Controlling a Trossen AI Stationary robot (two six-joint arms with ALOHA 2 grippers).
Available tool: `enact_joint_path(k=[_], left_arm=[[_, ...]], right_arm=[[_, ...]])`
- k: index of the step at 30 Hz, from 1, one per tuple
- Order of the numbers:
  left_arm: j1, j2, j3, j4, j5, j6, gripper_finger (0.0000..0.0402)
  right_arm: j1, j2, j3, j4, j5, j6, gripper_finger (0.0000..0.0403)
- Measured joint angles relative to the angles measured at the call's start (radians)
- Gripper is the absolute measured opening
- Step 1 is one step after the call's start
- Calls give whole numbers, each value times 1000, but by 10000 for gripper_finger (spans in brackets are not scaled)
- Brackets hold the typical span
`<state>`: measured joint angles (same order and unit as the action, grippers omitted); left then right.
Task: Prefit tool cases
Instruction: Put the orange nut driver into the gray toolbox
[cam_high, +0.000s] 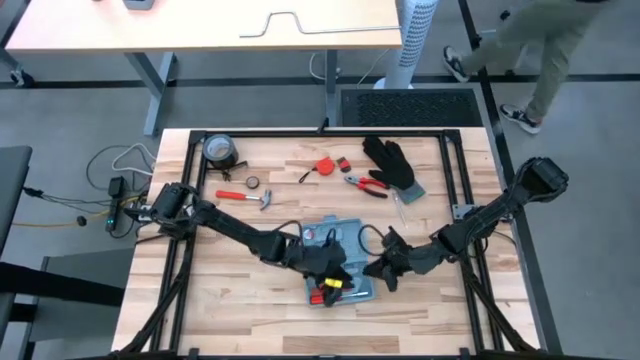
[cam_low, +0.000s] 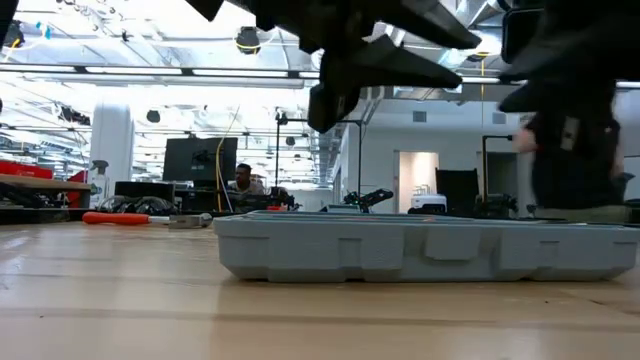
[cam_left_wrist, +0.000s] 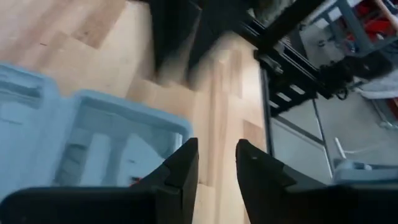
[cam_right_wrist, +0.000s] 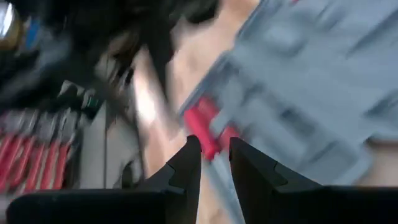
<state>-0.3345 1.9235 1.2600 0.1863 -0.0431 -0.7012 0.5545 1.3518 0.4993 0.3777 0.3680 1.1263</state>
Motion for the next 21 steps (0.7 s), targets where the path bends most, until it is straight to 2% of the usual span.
enact_joint_path(k=[2, 4, 9, 14, 21], left_arm=[[17, 0, -1, 0, 21, 0, 98], [24, 0, 0, -17, 40, 1, 98], [10, 0, 0, -219, 73, 14, 97], [-53, 14, -2, -377, 65, 40, 97], [-60, 46, 0, -344, 32, 8, 97]], right_arm=[[3, 12, 10, -26, -61, -5, 89], [22, 44, 23, -72, -78, -2, 74], [50, 151, 72, -73, -83, -1, 11], [24, 263, 150, -80, -137, -28, 6], [-15, 422, 301, -147, -246, -103, 3]])
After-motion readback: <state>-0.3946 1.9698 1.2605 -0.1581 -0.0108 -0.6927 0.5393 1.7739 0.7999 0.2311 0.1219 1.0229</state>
